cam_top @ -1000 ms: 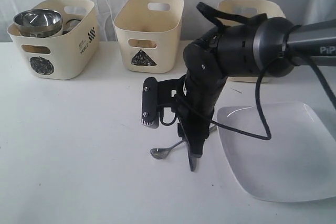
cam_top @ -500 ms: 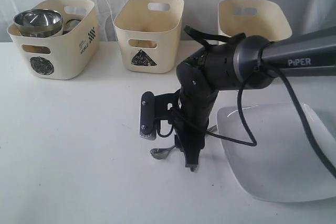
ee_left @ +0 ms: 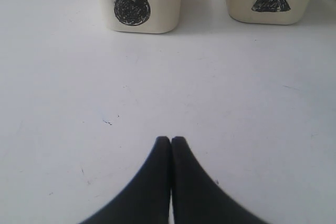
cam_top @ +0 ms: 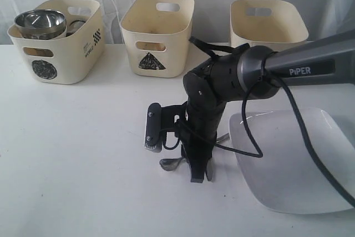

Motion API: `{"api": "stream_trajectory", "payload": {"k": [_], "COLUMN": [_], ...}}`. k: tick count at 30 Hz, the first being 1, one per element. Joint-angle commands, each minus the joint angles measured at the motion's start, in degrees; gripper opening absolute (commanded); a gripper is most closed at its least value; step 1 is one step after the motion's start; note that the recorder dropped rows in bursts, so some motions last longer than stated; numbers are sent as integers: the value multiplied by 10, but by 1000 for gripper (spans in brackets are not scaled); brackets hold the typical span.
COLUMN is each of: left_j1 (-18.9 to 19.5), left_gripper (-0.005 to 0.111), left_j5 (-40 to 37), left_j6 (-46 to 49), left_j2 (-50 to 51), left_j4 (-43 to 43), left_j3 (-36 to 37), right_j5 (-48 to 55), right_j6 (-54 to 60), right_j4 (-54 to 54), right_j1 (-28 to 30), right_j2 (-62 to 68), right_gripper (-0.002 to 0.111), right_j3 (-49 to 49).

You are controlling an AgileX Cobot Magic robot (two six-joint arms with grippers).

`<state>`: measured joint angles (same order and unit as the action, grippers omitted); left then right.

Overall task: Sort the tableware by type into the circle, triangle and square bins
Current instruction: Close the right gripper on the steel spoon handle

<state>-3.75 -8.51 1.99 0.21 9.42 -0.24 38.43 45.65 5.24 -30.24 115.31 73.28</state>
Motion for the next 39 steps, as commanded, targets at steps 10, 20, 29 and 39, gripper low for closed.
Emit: {"api": "stream_trajectory", "payload": {"k": [10,20,29,39], "left_j1": [-3,-3,-3,-3], "left_gripper": [0,0,0,0], "left_j5": [-1,-1,-1,-1], "left_j6": [-1,-1,-1,-1], "left_j2": [-2,-2,-2,-2], "left_j4": [3,3,3,3], "left_j3": [2,2,2,2], "right_j5": [14,96,146,150], "right_j6": [-67,-139,-66,12], "right_j4": [-134,-39,-21,-21], "right_j1": [-4,-6,-7,-7], "right_j2": [2,2,2,2], "right_gripper": [0,9,51,49], "right_j3": [37,92,96,95]}}
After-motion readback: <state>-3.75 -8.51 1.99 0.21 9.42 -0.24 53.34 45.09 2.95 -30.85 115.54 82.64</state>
